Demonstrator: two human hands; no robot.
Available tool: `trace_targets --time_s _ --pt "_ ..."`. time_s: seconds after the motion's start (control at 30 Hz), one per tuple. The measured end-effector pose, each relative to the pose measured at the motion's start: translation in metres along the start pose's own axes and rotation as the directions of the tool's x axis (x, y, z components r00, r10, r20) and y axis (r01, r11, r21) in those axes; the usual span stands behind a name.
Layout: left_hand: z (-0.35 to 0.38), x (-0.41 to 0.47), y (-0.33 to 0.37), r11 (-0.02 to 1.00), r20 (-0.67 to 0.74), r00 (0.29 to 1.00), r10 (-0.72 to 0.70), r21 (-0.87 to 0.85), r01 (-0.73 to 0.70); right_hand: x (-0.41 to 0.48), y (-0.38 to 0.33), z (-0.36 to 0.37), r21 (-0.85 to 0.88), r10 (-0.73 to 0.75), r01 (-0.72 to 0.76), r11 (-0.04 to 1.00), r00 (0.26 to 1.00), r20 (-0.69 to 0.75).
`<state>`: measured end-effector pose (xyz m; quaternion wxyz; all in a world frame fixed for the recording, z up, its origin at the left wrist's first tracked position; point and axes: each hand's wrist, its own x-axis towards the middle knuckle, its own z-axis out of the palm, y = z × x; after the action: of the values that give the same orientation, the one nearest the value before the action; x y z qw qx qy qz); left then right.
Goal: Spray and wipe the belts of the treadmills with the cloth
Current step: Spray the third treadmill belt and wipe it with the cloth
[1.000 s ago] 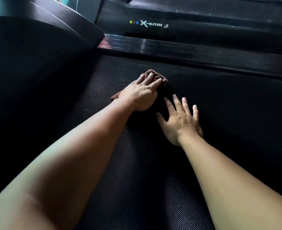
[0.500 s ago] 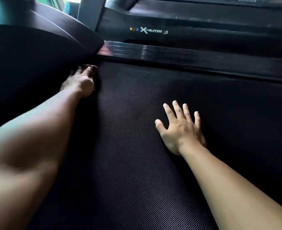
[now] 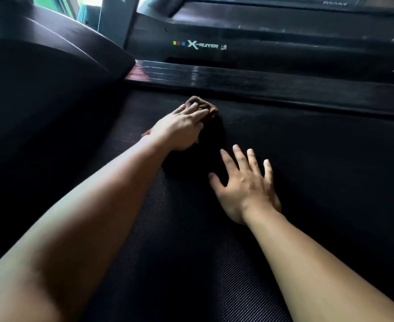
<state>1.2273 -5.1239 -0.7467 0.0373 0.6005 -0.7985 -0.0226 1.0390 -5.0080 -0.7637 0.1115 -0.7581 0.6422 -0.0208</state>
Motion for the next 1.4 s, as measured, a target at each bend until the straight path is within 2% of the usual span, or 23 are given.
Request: trace_targets --time_s 0.13,0.3,0.37,0.43,0.5,0.57,0.63,0.7,0.77,0.9,1.0,1.03,1.1,1.2,1.3,1.4 --pt "0.006 -0.03 -0.049 0.972 -0.038 0.973 -0.23 -0.058 0.227 0.0 0.0 0.0 0.006 -0.001 0.001 1.0 1.0 -0.008" --pt "-0.002 -0.064 -0.134 0.829 -0.042 0.829 -0.557 -0.097 0.551 0.001 0.0 0.002 0.007 -0.003 0.003 1.0 1.0 -0.009" --pt "-0.01 -0.062 -0.146 0.763 -0.031 0.766 -0.642 -0.123 0.634 0.001 0.0 0.002 0.006 -0.001 0.001 1.0 1.0 -0.011" --pt "-0.016 -0.051 -0.143 0.731 -0.036 0.734 -0.678 -0.13 0.67 0.001 0.0 0.003 0.006 0.002 -0.002 1.0 1.0 -0.015" --pt "-0.019 -0.041 -0.133 0.725 -0.025 0.727 -0.686 -0.111 0.68 0.002 -0.001 0.003 0.006 0.004 -0.004 1.0 1.0 -0.021" --pt "-0.02 -0.032 -0.117 0.747 0.001 0.751 -0.66 -0.104 0.657 0.003 -0.001 0.004 0.011 0.004 -0.003 1.0 1.0 -0.024" --pt "-0.016 -0.024 -0.092 0.809 0.001 0.812 -0.583 -0.087 0.581 0.003 0.0 0.004 0.026 0.005 -0.005 1.0 1.0 -0.025" --pt "-0.01 -0.02 -0.062 0.892 0.002 0.894 -0.447 -0.072 0.446 0.003 0.001 0.005 0.048 0.003 -0.002 0.999 1.0 -0.027" --pt "-0.001 -0.023 -0.034 0.937 -0.005 0.939 -0.343 -0.079 0.341 0.004 0.003 0.004 0.071 -0.002 0.004 0.997 0.999 -0.032" --pt "0.003 -0.066 0.029 0.966 -0.023 0.973 -0.232 -0.12 0.227 0.0 0.006 -0.001 0.209 0.001 0.01 0.978 0.999 -0.052" --pt "0.002 -0.112 0.048 0.976 -0.071 0.979 -0.191 -0.122 0.181 -0.005 0.011 -0.007 0.317 -0.016 0.041 0.948 0.996 -0.082" --pt "0.002 -0.124 0.044 0.973 -0.069 0.976 -0.206 -0.118 0.197 -0.008 0.014 -0.01 0.344 -0.034 0.063 0.937 0.995 -0.09" --pt "0.0 -0.138 0.025 0.94 -0.049 0.946 -0.322 -0.136 0.313 -0.016 0.024 -0.018 0.391 -0.066 0.101 0.915 0.993 -0.102" --pt "-0.004 -0.134 0.001 0.854 0.013 0.867 -0.498 -0.165 0.493 -0.031 0.055 -0.024 0.311 -0.093 0.124 0.942 0.989 -0.115" --pt "-0.005 -0.11 0.011 0.836 0.032 0.848 -0.528 -0.156 0.527 -0.041 0.094 -0.027 0.219 -0.048 0.071 0.973 0.993 -0.108" --pt "-0.006 -0.08 0.041 0.853 0.027 0.864 -0.503 -0.146 0.501 -0.04 0.122 -0.03 0.191 0.061 -0.043 0.981 0.994 -0.09"
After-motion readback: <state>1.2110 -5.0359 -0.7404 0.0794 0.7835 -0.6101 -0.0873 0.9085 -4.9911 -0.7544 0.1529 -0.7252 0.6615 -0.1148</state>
